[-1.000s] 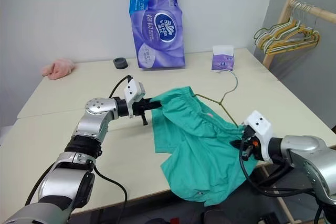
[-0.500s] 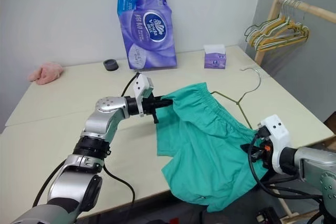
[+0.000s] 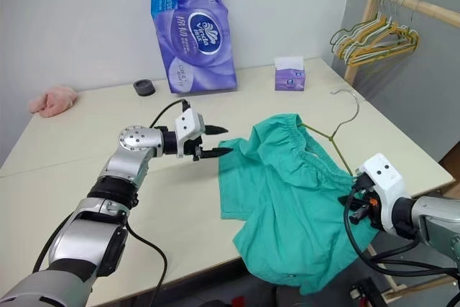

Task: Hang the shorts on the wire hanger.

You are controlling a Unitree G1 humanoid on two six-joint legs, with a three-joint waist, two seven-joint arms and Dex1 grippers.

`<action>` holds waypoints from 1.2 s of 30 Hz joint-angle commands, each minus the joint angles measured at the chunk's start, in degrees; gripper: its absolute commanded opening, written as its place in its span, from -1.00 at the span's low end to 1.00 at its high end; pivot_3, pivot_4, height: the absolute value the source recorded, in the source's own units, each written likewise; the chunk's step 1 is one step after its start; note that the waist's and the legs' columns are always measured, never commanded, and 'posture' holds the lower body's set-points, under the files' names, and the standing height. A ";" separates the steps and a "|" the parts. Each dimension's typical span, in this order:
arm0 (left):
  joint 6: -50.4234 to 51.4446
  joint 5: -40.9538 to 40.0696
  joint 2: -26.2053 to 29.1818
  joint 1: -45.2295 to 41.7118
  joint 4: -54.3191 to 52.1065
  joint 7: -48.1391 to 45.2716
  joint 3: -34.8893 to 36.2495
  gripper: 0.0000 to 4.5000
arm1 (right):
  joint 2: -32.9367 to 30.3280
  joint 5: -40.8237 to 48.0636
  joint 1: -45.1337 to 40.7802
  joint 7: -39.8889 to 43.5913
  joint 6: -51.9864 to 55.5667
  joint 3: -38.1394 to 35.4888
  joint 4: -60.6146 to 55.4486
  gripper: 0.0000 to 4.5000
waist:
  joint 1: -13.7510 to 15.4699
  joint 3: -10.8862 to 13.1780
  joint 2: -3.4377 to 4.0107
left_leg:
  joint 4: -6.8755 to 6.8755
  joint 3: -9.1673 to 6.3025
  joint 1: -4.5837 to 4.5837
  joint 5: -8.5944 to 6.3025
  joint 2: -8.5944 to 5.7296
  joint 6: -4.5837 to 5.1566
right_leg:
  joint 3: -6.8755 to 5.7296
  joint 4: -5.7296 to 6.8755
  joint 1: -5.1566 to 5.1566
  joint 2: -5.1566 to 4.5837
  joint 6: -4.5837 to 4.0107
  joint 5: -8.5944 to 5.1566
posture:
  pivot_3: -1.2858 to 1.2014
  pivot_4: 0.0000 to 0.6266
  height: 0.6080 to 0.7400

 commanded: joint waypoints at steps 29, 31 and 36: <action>28.82 -7.04 -29.22 -13.03 -28.25 8.14 -11.73 0.31 | -25.28 8.97 -18.03 -36.69 1.98 -21.72 50.09 -1.00 | -6.92 4.95 0.57 | -0.23 1.68 0.07 -0.33 0.01 0.65 | 1.64 -0.63 0.07 0.49 1.13 -0.11 | -0.32 -0.42 1.00; 28.66 -6.96 -30.44 -14.38 -27.47 9.13 -11.45 0.31 | -28.71 4.83 -21.10 -33.73 -2.34 -16.50 57.82 -1.00 | -6.84 5.20 0.72 | -0.22 1.96 0.08 -0.42 0.01 0.81 | 1.86 -0.74 0.06 0.50 1.23 -0.05 | -0.32 -0.41 1.00; 28.47 -7.62 -32.54 -16.12 -26.01 9.74 -10.88 0.31 | -34.57 -4.08 -30.45 -24.34 -12.60 -1.50 74.35 -1.00 | -6.70 5.59 0.88 | -0.19 2.49 0.17 -0.67 -0.07 1.24 | 2.28 -0.88 0.05 0.36 1.56 -0.12 | -0.30 -0.40 1.00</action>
